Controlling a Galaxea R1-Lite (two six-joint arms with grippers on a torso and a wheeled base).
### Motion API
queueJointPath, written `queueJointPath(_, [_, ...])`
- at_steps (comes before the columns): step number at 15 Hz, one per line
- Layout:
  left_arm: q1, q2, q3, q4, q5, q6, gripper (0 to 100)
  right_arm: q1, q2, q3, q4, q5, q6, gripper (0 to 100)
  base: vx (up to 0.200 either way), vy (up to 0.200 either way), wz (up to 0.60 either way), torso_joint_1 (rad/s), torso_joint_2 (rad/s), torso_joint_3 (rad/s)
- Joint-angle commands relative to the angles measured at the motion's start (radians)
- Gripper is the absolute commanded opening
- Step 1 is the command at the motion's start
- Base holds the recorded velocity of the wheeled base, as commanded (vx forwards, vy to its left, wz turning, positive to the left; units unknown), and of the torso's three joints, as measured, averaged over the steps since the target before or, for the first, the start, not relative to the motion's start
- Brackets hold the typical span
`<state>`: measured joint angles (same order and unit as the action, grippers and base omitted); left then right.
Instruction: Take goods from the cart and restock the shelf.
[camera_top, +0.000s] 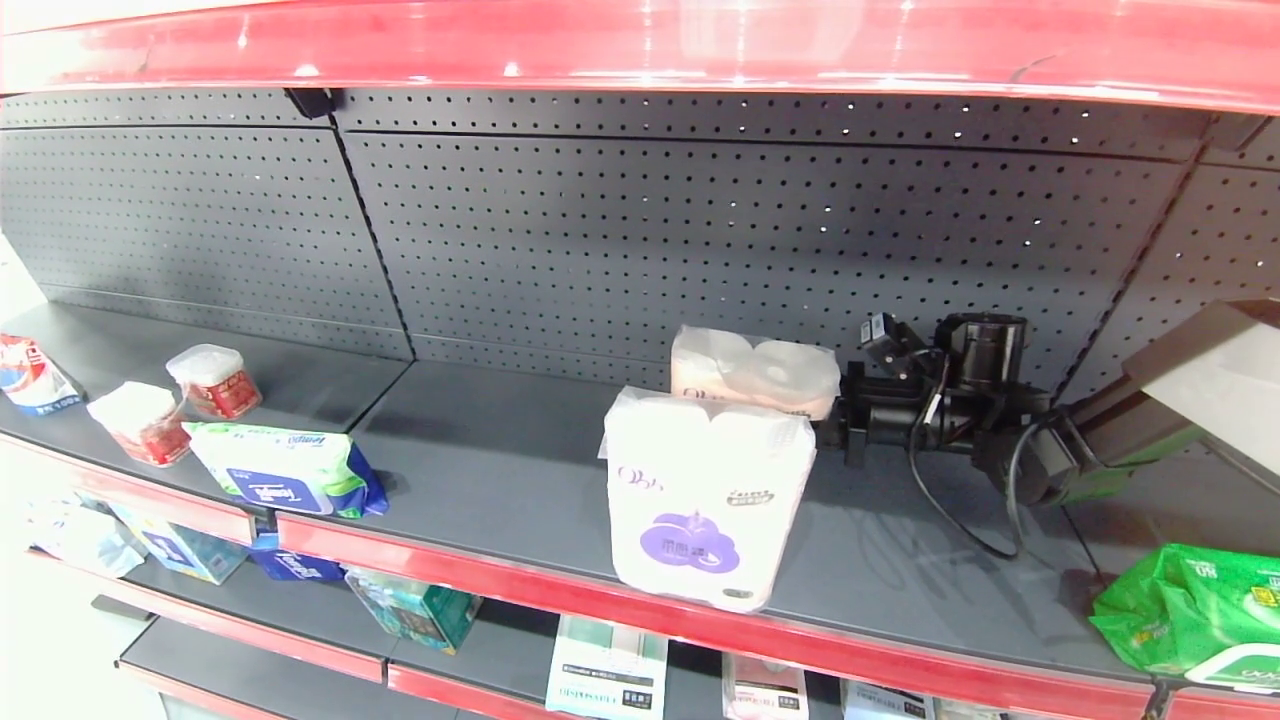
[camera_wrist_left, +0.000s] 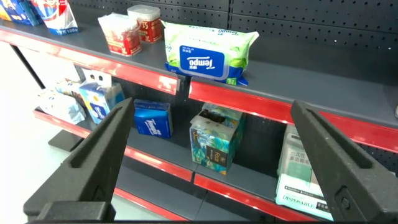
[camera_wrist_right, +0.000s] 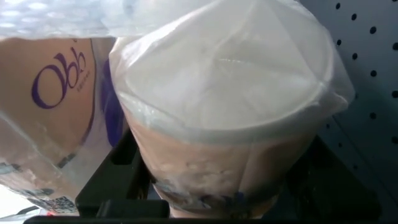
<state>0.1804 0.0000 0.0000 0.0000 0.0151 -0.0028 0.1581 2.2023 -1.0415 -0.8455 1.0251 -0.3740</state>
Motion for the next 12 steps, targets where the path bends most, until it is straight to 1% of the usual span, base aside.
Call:
queueJointPath(1, [0.001,0.000,0.000,0.000,0.000,0.000,100,-0.002,-0.010,0.001,0.011,0.000,0.003,0,0.000,0.000,0.00,0.000,0.00,0.000])
queueJointPath(5, [0.001,0.000,0.000,0.000,0.000,0.000,100,0.005,-0.013,0.003,0.011,0.001,-0.002,0,0.000,0.000,0.00,0.000,0.00,0.000])
queueJointPath(6, [0.001,0.000,0.000,0.000,0.000,0.000,100,0.006,-0.013,0.001,0.011,-0.003,-0.002,100,0.000,0.000,0.00,0.000,0.00,0.000])
queueJointPath(9, [0.001,0.000,0.000,0.000,0.000,0.000,100,0.005,-0.044,0.017,0.011,-0.010,0.004,100,0.000,0.000,0.00,0.000,0.00,0.000])
queueJointPath(12, [0.001,0.000,0.000,0.000,0.000,0.000,100,-0.022,-0.115,0.074,0.014,-0.010,0.004,100,0.000,0.000,0.00,0.000,0.00,0.000])
